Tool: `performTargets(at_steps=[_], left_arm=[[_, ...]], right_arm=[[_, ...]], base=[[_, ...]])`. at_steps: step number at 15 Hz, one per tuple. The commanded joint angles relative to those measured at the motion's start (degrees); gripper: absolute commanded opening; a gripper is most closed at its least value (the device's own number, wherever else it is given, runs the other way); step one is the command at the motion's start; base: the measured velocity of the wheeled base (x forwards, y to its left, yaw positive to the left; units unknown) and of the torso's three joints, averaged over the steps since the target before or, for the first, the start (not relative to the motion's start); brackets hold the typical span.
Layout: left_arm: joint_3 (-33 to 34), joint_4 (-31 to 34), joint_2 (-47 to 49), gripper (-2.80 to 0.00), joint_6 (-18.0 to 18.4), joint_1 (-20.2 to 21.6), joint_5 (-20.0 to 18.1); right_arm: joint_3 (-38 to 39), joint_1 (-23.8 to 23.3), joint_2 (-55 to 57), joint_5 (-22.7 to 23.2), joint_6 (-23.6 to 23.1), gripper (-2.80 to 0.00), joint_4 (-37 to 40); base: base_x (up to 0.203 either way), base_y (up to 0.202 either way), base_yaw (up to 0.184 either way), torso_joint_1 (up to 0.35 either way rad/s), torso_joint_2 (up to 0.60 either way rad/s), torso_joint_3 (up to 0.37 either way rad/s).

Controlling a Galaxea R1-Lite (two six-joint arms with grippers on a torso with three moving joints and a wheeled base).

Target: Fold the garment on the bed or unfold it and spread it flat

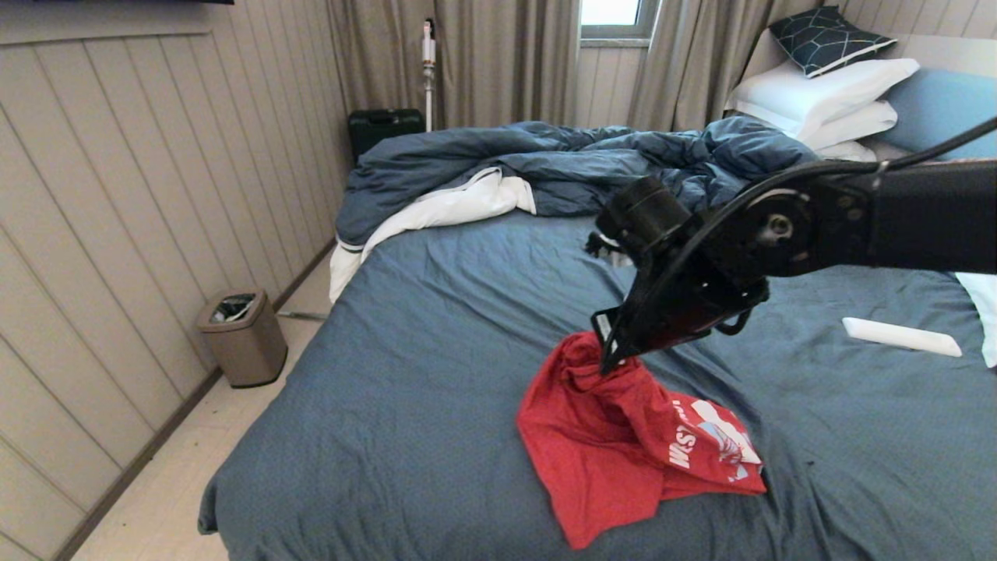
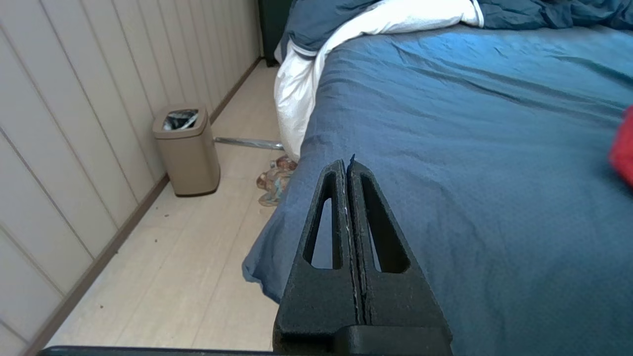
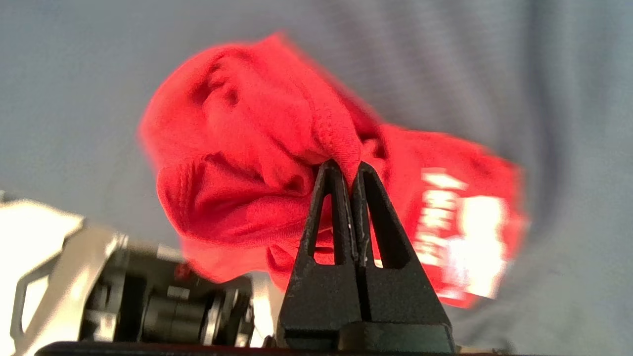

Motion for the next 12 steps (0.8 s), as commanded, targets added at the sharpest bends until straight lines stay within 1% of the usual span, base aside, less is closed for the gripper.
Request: performTargets(at_steps=[1,4,8,12], left_arm=[[0.0,-0.04,0.07,-2.8,-0.01,0.02,-0.04],[0.0,-0.04,0.07,-2.8,-0.01,0.02,-0.04],[0.0,-0.04,0.07,-2.8,-0.01,0.02,-0.04],[0.0,-0.04,0.07,-2.8,-0.01,0.02,0.04]], right_arm=[[0.51,-6.15,-4.81,0.23,-1.04,-2.8,0.24],[1.27,-16.31,-7.73,1.55,-3.94,-2.8,0.27],[3.56,-29.85,-9.28,7.7,-7.16,-2.8,-0.11],[3.77,-42.77,-7.08,13.56,-10.96,-2.8,-0.36]], base=[[0.0,0.0,0.0,0.0,0.0,0.0],[0.0,0.0,0.0,0.0,0.0,0.0],[0.0,0.0,0.0,0.0,0.0,0.0],[0.0,0.0,0.0,0.0,0.0,0.0]])
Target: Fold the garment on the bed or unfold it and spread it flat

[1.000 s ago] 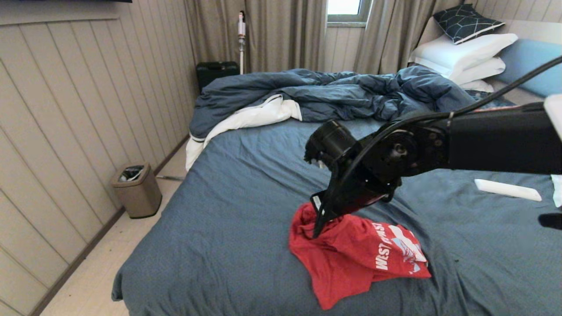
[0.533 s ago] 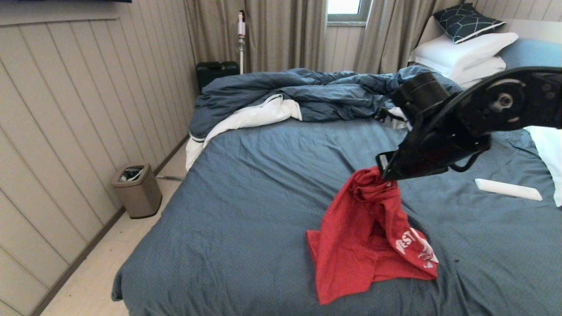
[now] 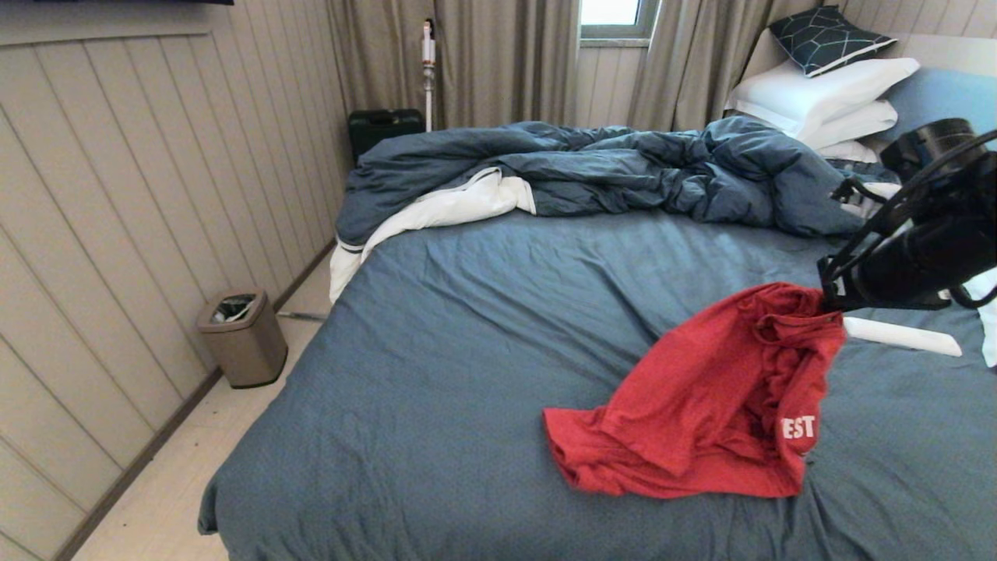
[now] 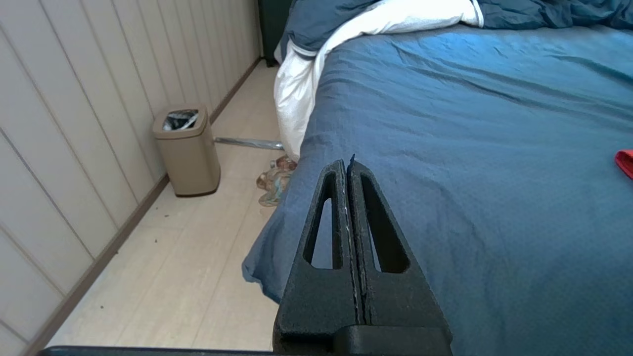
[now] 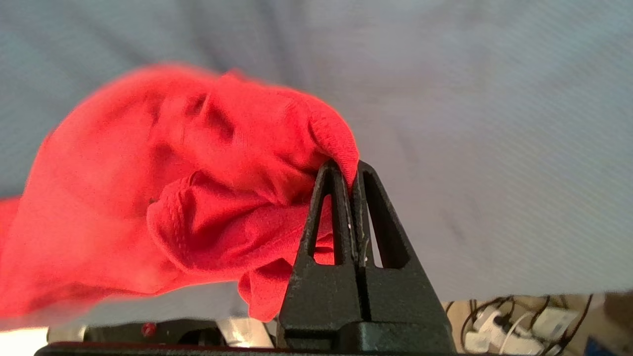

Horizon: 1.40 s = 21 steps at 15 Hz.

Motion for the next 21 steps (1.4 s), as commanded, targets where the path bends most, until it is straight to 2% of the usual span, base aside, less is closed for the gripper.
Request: performTargets(at_steps=[1,4,8,12,15,16,18,21], left_arm=[[0.0,-0.04,0.07,-2.8,-0.01,0.02,-0.04],[0.0,-0.04,0.07,-2.8,-0.01,0.02,-0.04],[0.0,-0.04,0.07,-2.8,-0.01,0.02,-0.04],[0.0,-0.04,0.07,-2.8,-0.01,0.02,-0.04],[0.0,-0.04,0.07,-2.8,-0.01,0.02,-0.03],[0.0,-0.04,0.07,-2.8,-0.01,0.02,0.0],[0.0,-0.04,0.07,-2.8,-0.01,0.02,-0.04],[0.0,-0.04,0.07,-2.8,-0.01,0.02,-0.04]], right_arm=[[-0.01,-6.47,1.8,2.38,-0.82,-2.8,0.17],[-1.12,-14.28,5.12,5.9,-3.13,-2.8,0.07],[-1.38,-22.29,12.23,7.36,-5.91,-2.8,-4.01],[-3.49,-27.81,18.54,7.56,-7.4,-2.8,-5.69],[-2.49,-29.29,20.5,8.66,-8.52,-2.8,-5.74],[-2.09,-29.32,20.28,9.3,-8.53,0.0,-5.74],[-1.27,-29.53,19.5,10.59,-8.53,0.0,-5.74],[0.65,-30.69,15.15,16.83,-9.54,0.0,-5.39]], base=[[0.0,0.0,0.0,0.0,0.0,0.0],[0.0,0.0,0.0,0.0,0.0,0.0],[0.0,0.0,0.0,0.0,0.0,0.0],[0.0,0.0,0.0,0.0,0.0,0.0],[0.0,0.0,0.0,0.0,0.0,0.0],[0.0,0.0,0.0,0.0,0.0,0.0],[0.0,0.0,0.0,0.0,0.0,0.0],[0.0,0.0,0.0,0.0,0.0,0.0]])
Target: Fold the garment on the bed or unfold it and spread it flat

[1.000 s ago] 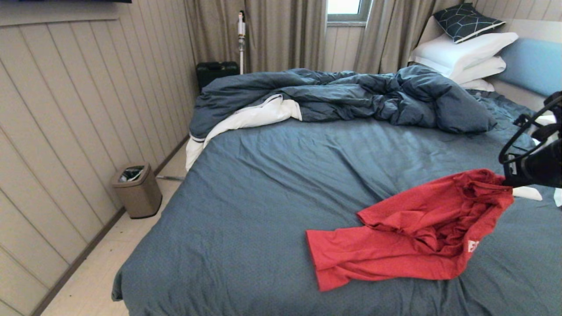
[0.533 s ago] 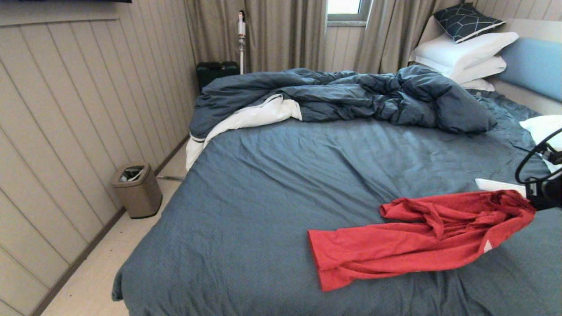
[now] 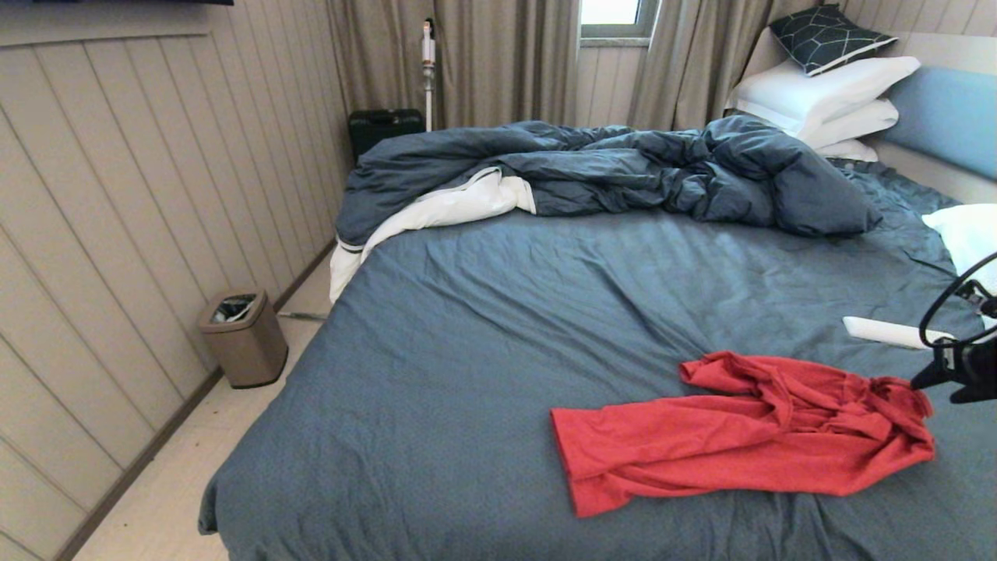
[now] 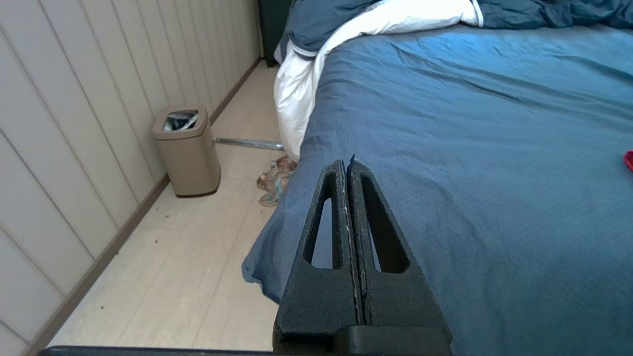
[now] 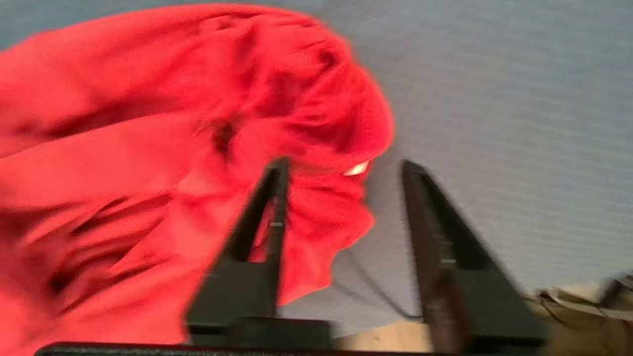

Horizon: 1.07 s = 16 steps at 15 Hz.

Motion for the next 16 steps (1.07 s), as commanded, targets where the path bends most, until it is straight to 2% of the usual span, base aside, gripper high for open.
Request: performTargets(at_steps=[1,6,10,12,13,15,16], left_arm=[[0.0,-0.04,0.07,-2.8,0.01,0.02,0.0],[0.0,0.14,0.07,-2.8,0.1,0.02,0.09],[-0.57,2.56,0.42,-2.8,0.3,0.1,0.87],[-8.12,5.42,4.47,-2.8,-1.39,0.06,1.24],[-13.12,6.99,8.97,-2.8,-3.15,0.02,1.13],[-20.03,8.89,20.9,-2.8,-5.28,-0.04,-0.4],[-22.8,9.58,27.56,-2.8,-6.04,-0.05,-2.38]], right_arm=[[1.51,-1.26,-4.56,3.38,-0.92,0.0,0.47],[6.17,-1.52,-17.37,7.86,-1.88,0.0,0.66],[9.53,0.21,-29.6,11.73,-1.96,0.0,3.21],[10.09,1.79,-34.09,14.78,-1.95,0.0,6.82],[10.2,2.75,-36.21,17.08,-1.85,-2.8,9.11],[11.68,4.76,-39.8,19.8,-1.81,-2.8,11.73],[13.31,5.93,-41.79,20.3,-1.82,-2.8,12.04]], base=[[0.0,0.0,0.0,0.0,0.0,0.0],[0.0,0.0,0.0,0.0,0.0,0.0],[0.0,0.0,0.0,0.0,0.0,0.0],[0.0,0.0,0.0,0.0,0.0,0.0],[0.0,0.0,0.0,0.0,0.0,0.0],[0.0,0.0,0.0,0.0,0.0,0.0],[0.0,0.0,0.0,0.0,0.0,0.0]])
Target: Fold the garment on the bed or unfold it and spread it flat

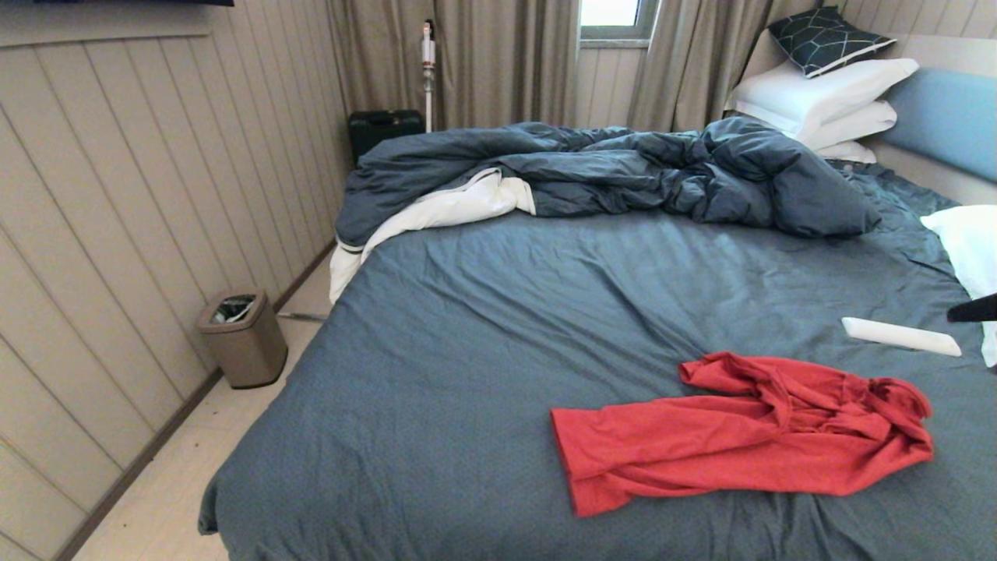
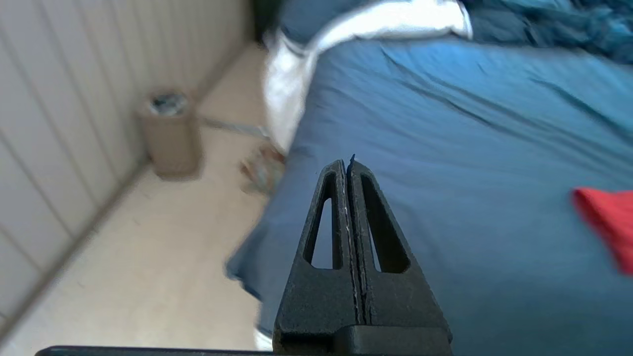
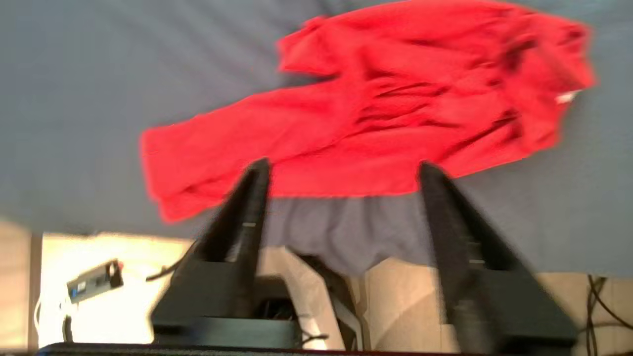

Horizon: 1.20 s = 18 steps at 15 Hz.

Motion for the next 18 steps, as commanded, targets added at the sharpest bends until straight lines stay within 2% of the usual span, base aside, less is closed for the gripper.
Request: performTargets(at_steps=[1,3,5,7,10,12,13,15,18], left_arm=[[-6.0,0.85,18.19,-2.8,-0.88,-0.02,-3.49],[-9.8,1.99,30.23,-2.8,-1.64,-0.46,-7.91],[-13.91,3.43,42.96,-2.8,-3.13,-3.45,-11.19],[-19.34,5.04,54.1,-2.8,-7.38,-11.31,-12.92],[-29.35,7.13,67.69,-2.8,-17.05,-26.75,-14.62],[-35.33,7.47,76.41,-2.8,-22.08,-33.24,-15.38],[-38.18,7.5,80.58,0.0,-23.67,-35.69,-15.69],[-44.15,7.32,88.03,0.0,-26.31,-40.07,-15.62],[-52.86,7.16,96.39,0.0,-29.43,-44.54,-15.18]], right_arm=[[3.34,2.91,-6.33,0.55,-0.11,-2.8,0.35],[5.59,5.72,-8.36,0.66,-0.03,-2.8,0.12],[6.03,6.5,-8.18,0.77,0.33,-2.8,0.07],[5.55,7.51,-6.73,0.87,0.88,-2.8,-0.16],[5.94,10.12,-4.87,1.38,3.05,-2.8,-2.16],[6.12,10.35,-3.93,1.47,4.15,-2.8,-4.28],[6.12,10.42,-3.84,1.48,4.26,-2.8,-4.63],[6.19,10.15,-3.68,1.48,4.26,-2.8,-4.66],[8.38,9.58,-3.28,1.43,3.75,-2.8,-6.61]], base=[[0.0,0.0,0.0,0.0,0.0,0.0],[0.0,0.0,0.0,0.0,0.0,0.0],[0.0,0.0,0.0,0.0,0.0,0.0],[0.0,0.0,0.0,0.0,0.0,0.0],[0.0,0.0,0.0,0.0,0.0,0.0],[0.0,0.0,0.0,0.0,0.0,0.0],[0.0,0.0,0.0,0.0,0.0,0.0],[0.0,0.0,0.0,0.0,0.0,0.0],[0.0,0.0,0.0,0.0,0.0,0.0]])
